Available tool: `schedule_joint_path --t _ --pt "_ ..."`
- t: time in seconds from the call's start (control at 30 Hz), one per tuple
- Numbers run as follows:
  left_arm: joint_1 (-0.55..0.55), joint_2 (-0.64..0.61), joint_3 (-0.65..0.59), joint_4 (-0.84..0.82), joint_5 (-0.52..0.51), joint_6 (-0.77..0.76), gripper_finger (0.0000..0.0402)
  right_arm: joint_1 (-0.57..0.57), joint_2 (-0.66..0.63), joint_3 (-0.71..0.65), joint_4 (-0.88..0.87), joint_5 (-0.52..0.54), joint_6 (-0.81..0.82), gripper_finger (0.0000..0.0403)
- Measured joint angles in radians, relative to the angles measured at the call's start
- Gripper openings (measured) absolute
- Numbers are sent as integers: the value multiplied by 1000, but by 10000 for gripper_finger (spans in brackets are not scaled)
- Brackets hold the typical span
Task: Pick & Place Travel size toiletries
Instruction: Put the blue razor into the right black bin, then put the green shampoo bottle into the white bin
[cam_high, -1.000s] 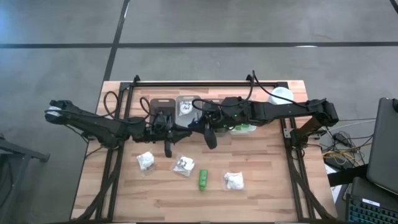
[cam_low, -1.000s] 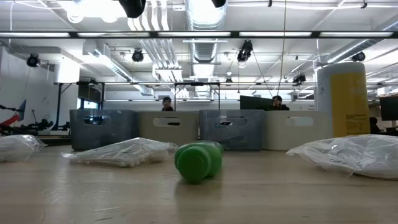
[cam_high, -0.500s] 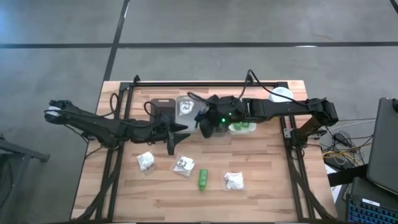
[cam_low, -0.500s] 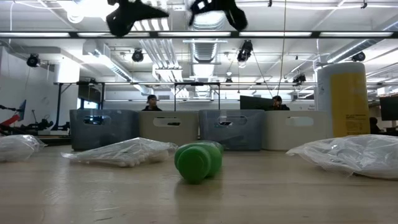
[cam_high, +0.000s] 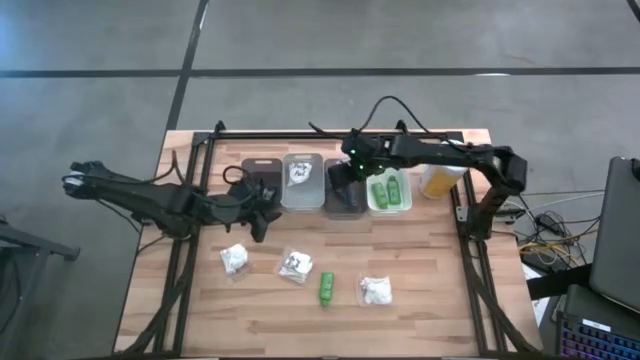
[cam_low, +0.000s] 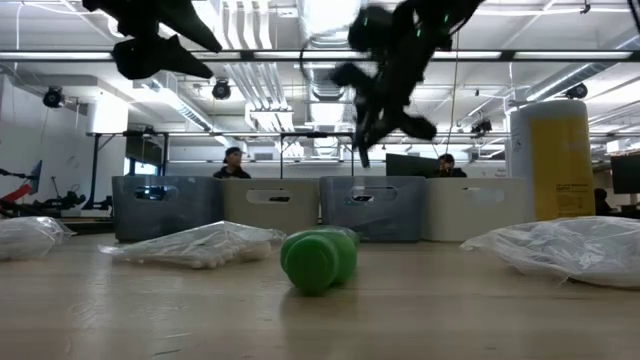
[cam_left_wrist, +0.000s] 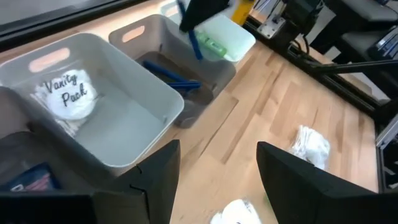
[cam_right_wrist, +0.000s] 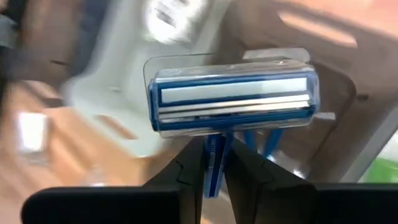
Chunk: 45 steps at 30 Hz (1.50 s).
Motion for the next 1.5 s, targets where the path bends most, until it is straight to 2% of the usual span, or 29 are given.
schedule_joint_path --t 0.17,0.33,0.73,0.97,1.1,1.3,1.4,1.5 --pt "-1 -28 0 -66 -3 0 216 -55 106 -17 -5 -83 -2 44" --pt "-1 -40 0 -136 -4 -20 216 -61 157 -6 -4 -145 5 52" --pt "0 -48 0 -219 7 -17 216 -11 137 -5 -9 -142 29 181" --pt "-4 -63 0 -358 167 -9 216 64 75 -5 -8 -138 -30 238" --pt "-26 -61 0 -473 272 2 216 126 24 -5 -12 -92 -65 258" --pt "-61 -56 -25 -536 291 -17 216 217 -40 -5 -31 -12 -68 275" --pt "-72 -52 -56 -524 300 -17 216 261 -57 -5 -37 -13 -74 280" --pt "-74 -47 -101 -487 358 -16 216 315 -59 -5 -44 -14 -110 284"
